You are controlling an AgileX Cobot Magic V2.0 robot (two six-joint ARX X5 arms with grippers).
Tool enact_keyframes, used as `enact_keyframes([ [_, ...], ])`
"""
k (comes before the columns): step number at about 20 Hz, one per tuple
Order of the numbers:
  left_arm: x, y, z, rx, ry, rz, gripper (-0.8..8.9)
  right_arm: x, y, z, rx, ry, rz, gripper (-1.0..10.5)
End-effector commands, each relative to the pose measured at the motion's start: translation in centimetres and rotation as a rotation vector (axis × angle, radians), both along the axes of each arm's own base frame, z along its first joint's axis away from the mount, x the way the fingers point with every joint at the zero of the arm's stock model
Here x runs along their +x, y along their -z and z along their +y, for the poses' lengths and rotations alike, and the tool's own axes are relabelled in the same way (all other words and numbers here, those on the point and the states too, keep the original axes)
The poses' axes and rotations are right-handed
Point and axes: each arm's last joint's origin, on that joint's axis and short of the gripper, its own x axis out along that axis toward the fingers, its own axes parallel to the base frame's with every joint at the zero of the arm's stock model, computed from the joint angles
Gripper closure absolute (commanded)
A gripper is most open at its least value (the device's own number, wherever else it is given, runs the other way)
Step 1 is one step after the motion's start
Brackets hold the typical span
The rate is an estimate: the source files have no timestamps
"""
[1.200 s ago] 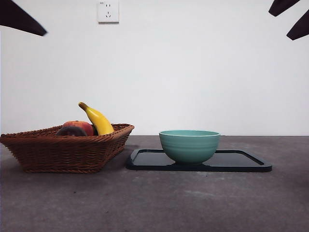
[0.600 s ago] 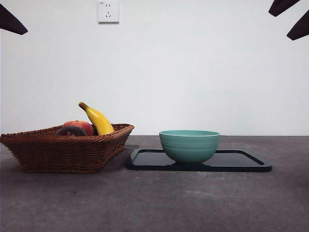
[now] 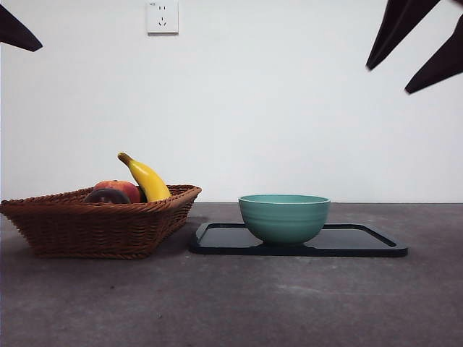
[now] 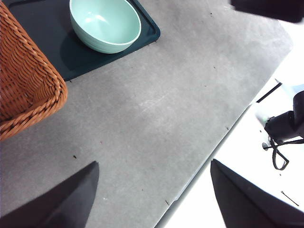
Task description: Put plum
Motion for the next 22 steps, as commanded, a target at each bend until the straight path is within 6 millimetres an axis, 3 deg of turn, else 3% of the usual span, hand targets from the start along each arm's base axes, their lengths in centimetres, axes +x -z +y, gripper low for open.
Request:
enact_keyframes([
  [1, 0.2, -0.5, -0.1, -0.007, 0.019, -0.029, 4.42, 2.5, -0.1, 0.4, -0.008, 0.019, 0.022, 6.8],
  [11, 0.2, -0.5, -0.1, -0.008, 0.019, -0.029, 4.42, 12.2, 2.5, 2.7, -0.112, 0.000, 0.138, 6.8],
  [17, 0.2, -0.5, -0.1, -0.007, 0.019, -0.029, 4.42, 15.6, 6.4, 3.8, -0.146, -0.016, 0.202, 6.8],
  [22, 0.2, -0.5, -0.1, -0.007, 0.019, -0.028, 4.42, 16.7, 9.2, 4.2, -0.168, -0.028, 0.257, 6.8],
])
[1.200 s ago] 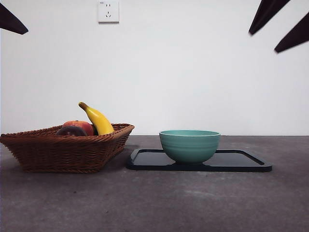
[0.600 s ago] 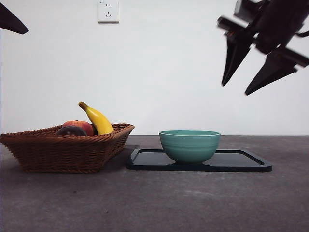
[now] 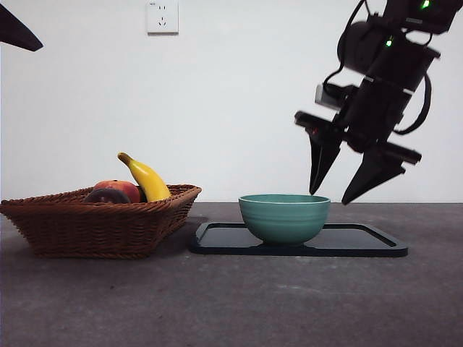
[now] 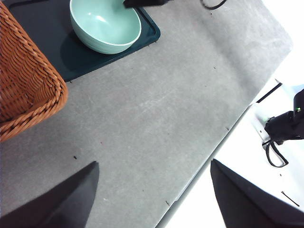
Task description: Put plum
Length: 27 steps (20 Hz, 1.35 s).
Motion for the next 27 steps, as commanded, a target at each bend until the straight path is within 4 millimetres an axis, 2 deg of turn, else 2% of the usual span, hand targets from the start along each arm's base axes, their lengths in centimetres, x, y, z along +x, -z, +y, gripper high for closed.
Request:
enact_keyframes([
  [1, 0.2, -0.5, -0.1, -0.007, 0.018, -0.025, 4.42, 0.8, 0.9, 0.5, -0.012, -0.027, 0.001, 6.8],
  [4, 0.2, -0.5, -0.1, -0.007, 0.018, -0.025, 4.42, 1.0, 1.6, 0.7, -0.019, -0.034, 0.013, 7.0],
  [7, 0.2, -0.5, -0.1, -0.007, 0.018, -0.025, 4.42, 1.1, 1.7, 0.8, -0.024, -0.048, 0.000, 9.0],
  [12, 0.1, -0.5, -0.1, -0.006, 0.018, -0.024, 4.42, 1.1, 1.0, 0.8, -0.014, -0.045, -0.028, 9.3],
  [14, 0.1, -0.4, -0.1, -0.005, 0.018, -0.021, 4.42, 0.7, -0.6, 0.6, -0.002, -0.042, -0.076, 9.3],
  [17, 0.1, -0.4, -0.1, -0.006, 0.019, -0.022, 4.42, -0.7, -4.2, 0.2, 0.027, -0.043, -0.161, 9.3],
  [22, 0.1, -0.4, -0.1, -0.006, 0.019, -0.023, 4.42, -5.4, -10.1, -1.0, 0.061, -0.084, -0.236, 9.3],
  [24, 0.1, -0.5, -0.1, -0.006, 0.019, -0.024, 4.42, -7.5, -11.6, -1.3, 0.044, -0.123, -0.241, 9.3],
  [27, 0.1, -0.4, -0.1, -0.006, 0.019, -0.023, 4.42, -9.9, -12.2, -1.0, 0.015, -0.183, -0.199, 9.3],
])
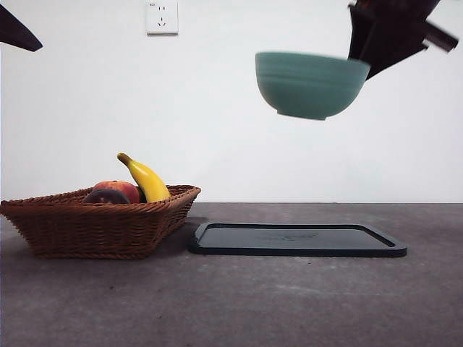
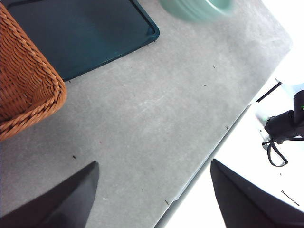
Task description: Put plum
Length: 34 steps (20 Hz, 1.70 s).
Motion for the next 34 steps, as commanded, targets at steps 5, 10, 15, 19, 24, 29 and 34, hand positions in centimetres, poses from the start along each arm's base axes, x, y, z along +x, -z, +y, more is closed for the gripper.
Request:
enact_keyframes([
  [5, 0.1, -0.5, -0.1, -0.007, 0.018, -0.023, 4.42, -3.0, 2.0, 2.8, -0.113, -0.111, 0.012, 9.3],
  [10, 0.1, -0.5, -0.1, -0.007, 0.018, -0.023, 4.42, -4.3, 6.2, 4.9, -0.104, -0.179, 0.043, 9.3],
  [15, 0.1, -0.5, -0.1, -0.007, 0.018, -0.022, 4.42, -5.1, 10.0, 5.2, -0.117, -0.175, 0.108, 9.3],
  [19, 0.1, -0.4, -0.1, -0.003, 0.018, -0.012, 4.42, -5.0, 12.1, 5.2, -0.135, -0.172, 0.146, 9.3],
  [24, 0.0, -0.4, -0.1, -0.002, 0.018, -0.008, 4.42, -4.4, 13.1, 5.7, -0.143, -0.172, 0.156, 9.3],
  [29, 0.0, -0.4, -0.1, -0.002, 0.018, -0.008, 4.42, -4.1, 13.9, 5.9, -0.160, -0.172, 0.176, 9.3],
  [34, 0.0, -0.4, -0.1, -0.002, 0.018, -0.008, 4.42, -4.1, 13.9, 5.9, -0.163, -0.170, 0.174, 9.3],
])
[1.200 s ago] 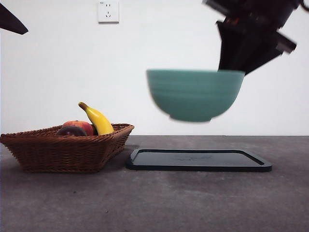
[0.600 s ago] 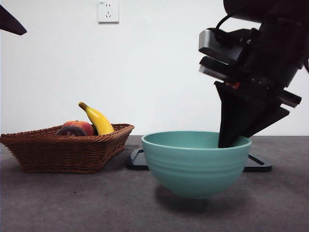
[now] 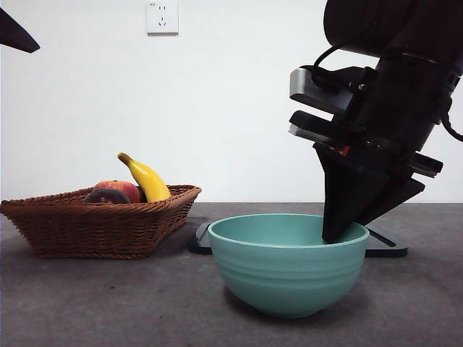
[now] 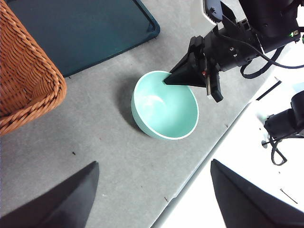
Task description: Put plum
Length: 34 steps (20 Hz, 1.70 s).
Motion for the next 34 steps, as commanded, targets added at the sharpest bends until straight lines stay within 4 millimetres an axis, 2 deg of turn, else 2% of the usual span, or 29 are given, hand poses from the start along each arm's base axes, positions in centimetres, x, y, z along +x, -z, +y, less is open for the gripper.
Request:
enact_keyframes([
  [1, 0.1, -0.4, -0.1, -0.006, 0.018, -0.020, 4.42, 0.2, 0.1, 0.3, 0.001, 0.005, 0.000, 9.3],
  [3, 0.1, -0.4, -0.1, -0.006, 0.018, -0.020, 4.42, 0.2, 0.1, 0.3, 0.002, 0.008, 0.002, 9.3],
  [7, 0.1, -0.4, -0.1, -0.006, 0.018, -0.020, 4.42, 0.2, 0.1, 0.3, 0.009, 0.024, 0.009, 7.2],
  [12, 0.1, -0.4, -0.1, -0.006, 0.018, -0.018, 4.42, 0.2, -0.6, 0.3, 0.021, 0.026, -0.009, 7.2],
  [15, 0.1, -0.4, -0.1, -0.005, 0.018, -0.017, 4.42, 0.2, -2.7, -0.1, 0.054, 0.036, -0.057, 7.2],
  [19, 0.1, -0.4, -0.1, -0.006, 0.018, -0.018, 4.42, -0.3, -6.8, -1.2, 0.084, 0.019, -0.141, 7.2],
  [23, 0.1, -0.4, -0.1, -0.006, 0.018, -0.017, 4.42, -1.9, -11.5, -2.3, 0.126, -0.011, -0.245, 7.2],
  [26, 0.1, -0.4, -0.1, -0.006, 0.018, -0.017, 4.42, -3.6, -14.2, -3.5, 0.167, -0.034, -0.305, 7.2],
  [29, 0.1, -0.4, -0.1, -0.006, 0.018, -0.017, 4.42, -5.8, -15.6, -4.7, 0.213, -0.064, -0.315, 7.2],
  [34, 0.1, -0.4, -0.1, -0.005, 0.018, -0.017, 4.42, -9.0, -15.9, -6.8, 0.200, -0.121, -0.250, 7.2],
])
